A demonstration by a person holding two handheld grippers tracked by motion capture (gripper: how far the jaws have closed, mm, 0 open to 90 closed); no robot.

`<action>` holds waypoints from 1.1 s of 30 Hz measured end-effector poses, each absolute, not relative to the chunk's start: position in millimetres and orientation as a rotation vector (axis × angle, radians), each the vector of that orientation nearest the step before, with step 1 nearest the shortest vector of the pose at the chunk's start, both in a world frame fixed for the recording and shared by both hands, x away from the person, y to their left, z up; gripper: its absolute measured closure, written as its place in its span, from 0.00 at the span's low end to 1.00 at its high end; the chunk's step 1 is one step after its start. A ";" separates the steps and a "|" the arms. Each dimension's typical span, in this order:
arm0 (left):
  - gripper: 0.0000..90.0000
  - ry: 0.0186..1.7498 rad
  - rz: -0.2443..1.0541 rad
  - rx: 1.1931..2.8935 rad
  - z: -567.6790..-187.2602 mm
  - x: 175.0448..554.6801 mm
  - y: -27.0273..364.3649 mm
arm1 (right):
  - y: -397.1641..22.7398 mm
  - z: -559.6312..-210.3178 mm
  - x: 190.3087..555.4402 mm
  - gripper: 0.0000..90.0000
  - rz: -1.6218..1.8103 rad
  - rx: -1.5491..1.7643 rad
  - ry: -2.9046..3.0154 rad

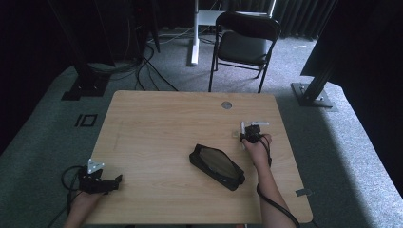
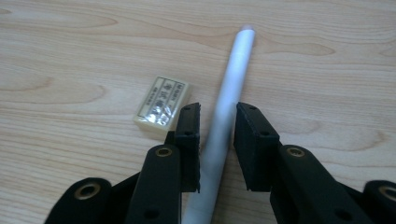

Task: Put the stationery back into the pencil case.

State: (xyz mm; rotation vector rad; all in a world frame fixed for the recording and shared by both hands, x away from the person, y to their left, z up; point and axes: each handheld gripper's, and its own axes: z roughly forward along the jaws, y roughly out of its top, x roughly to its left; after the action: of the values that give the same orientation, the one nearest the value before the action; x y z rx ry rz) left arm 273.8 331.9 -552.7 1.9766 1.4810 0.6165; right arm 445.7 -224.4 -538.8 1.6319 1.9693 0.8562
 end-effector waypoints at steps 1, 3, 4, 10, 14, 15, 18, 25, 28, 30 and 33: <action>0.00 1.481 0.616 1.977 -552.7 273.8 331.9 | -224.9 -539.2 446.3 0.79 0.851 1.637 1.965; 0.00 1.481 0.616 1.977 -552.7 273.8 331.9 | -225.1 -540.7 446.8 0.79 0.827 1.641 1.966; 0.00 1.481 0.616 1.977 -552.7 273.8 331.8 | -225.1 -541.2 446.7 0.79 0.829 1.641 1.963; 0.00 1.481 0.617 1.977 -552.7 273.8 331.8 | -228.2 -541.2 447.6 0.81 0.818 1.657 1.945; 0.00 1.481 0.617 1.977 -552.7 273.8 331.8 | -231.0 -541.1 448.7 0.86 0.789 1.647 1.938; 0.00 1.481 0.617 1.976 -552.7 273.8 331.8 | -232.1 -541.1 449.2 0.86 0.794 1.652 1.937; 0.00 1.481 0.617 1.977 -552.7 273.8 331.8 | -236.9 -542.0 449.8 0.87 0.819 1.666 1.923; 0.00 1.481 0.616 1.976 -552.7 273.8 331.9 | -244.9 -541.7 449.3 0.87 0.848 1.716 1.896; 0.00 1.481 0.617 1.977 -552.7 273.8 331.9 | -249.4 -541.7 445.6 0.87 0.879 1.737 1.876; 0.00 1.481 0.617 1.976 -552.7 273.8 331.8 | -252.0 -540.0 443.0 0.87 0.893 1.738 1.884; 0.00 1.481 0.616 1.977 -552.7 273.8 331.9 | -255.7 -532.9 439.2 0.87 0.905 1.731 1.881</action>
State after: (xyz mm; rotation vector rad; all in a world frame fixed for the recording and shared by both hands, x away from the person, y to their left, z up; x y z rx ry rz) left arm 273.8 331.9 -552.7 1.9767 1.4810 0.6164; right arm 439.2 -255.7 -532.9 1.7310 1.8806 0.9051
